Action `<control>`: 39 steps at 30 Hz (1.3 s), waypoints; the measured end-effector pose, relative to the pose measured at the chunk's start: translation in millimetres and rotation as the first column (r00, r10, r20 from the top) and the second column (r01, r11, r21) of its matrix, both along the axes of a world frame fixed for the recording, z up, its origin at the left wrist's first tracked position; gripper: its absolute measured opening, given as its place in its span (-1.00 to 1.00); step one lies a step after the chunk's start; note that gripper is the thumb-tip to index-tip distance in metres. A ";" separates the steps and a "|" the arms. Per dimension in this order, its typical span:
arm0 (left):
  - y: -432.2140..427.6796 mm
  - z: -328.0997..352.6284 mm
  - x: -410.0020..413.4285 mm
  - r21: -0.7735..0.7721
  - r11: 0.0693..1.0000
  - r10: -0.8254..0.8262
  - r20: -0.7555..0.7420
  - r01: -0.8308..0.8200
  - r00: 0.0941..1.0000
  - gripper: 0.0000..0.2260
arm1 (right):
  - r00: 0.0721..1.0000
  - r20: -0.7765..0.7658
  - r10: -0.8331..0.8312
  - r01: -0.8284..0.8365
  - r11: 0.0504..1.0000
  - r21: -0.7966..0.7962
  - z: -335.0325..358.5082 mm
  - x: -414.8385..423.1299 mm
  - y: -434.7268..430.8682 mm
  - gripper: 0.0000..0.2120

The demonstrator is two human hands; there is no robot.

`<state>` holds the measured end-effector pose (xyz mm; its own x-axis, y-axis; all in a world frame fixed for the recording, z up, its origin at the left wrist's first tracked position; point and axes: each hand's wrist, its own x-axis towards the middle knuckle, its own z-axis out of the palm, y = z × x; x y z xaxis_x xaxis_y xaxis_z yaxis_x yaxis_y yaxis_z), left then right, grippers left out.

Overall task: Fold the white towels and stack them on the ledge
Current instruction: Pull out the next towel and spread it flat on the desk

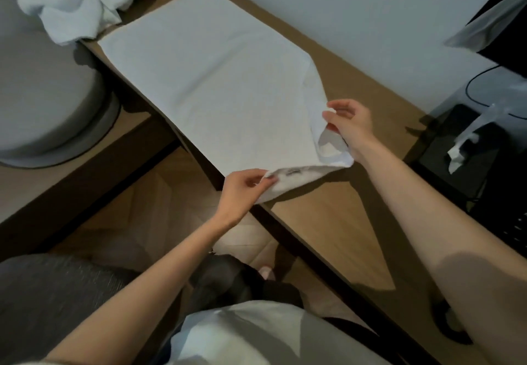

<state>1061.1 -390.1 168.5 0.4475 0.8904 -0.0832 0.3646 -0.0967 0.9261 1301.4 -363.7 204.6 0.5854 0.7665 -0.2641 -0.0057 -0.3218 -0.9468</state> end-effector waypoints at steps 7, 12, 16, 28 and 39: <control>79.2 42.5 -36.2 -0.138 0.939 0.335 0.149 -0.316 0.930 -0.86 | 0.958 -0.250 -0.143 0.193 0.962 0.191 47.2 -15.3 73.2 -0.82; 148.3 52.3 -82.1 -0.337 0.797 0.578 0.183 -0.502 0.795 -0.87 | 0.920 -0.371 -0.129 0.232 0.940 0.251 75.4 -39.4 137.7 -0.79; 204.7 57.3 -122.5 -0.339 0.766 0.620 0.166 -0.546 0.767 -0.93 | 0.908 -0.395 -0.138 0.268 0.917 0.297 89.1 -64.1 197.7 -0.79; 372.4 53.8 -214.1 -0.342 0.791 0.553 0.043 -0.508 0.832 -0.88 | 0.809 -0.522 -0.271 0.466 0.837 0.287 92.4 -130.3 368.3 -0.80; 478.1 32.6 -233.1 -0.300 0.806 0.498 -0.118 -0.509 0.859 -0.76 | 0.853 -0.397 -0.339 0.457 0.852 0.254 71.4 -149.5 484.6 -0.81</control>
<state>828.0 88.0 201.1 -0.0647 0.9146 -0.3993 0.3122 0.3986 0.8624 1152.0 121.0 276.0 0.7831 0.5601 -0.2700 -0.3903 0.1048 -0.9147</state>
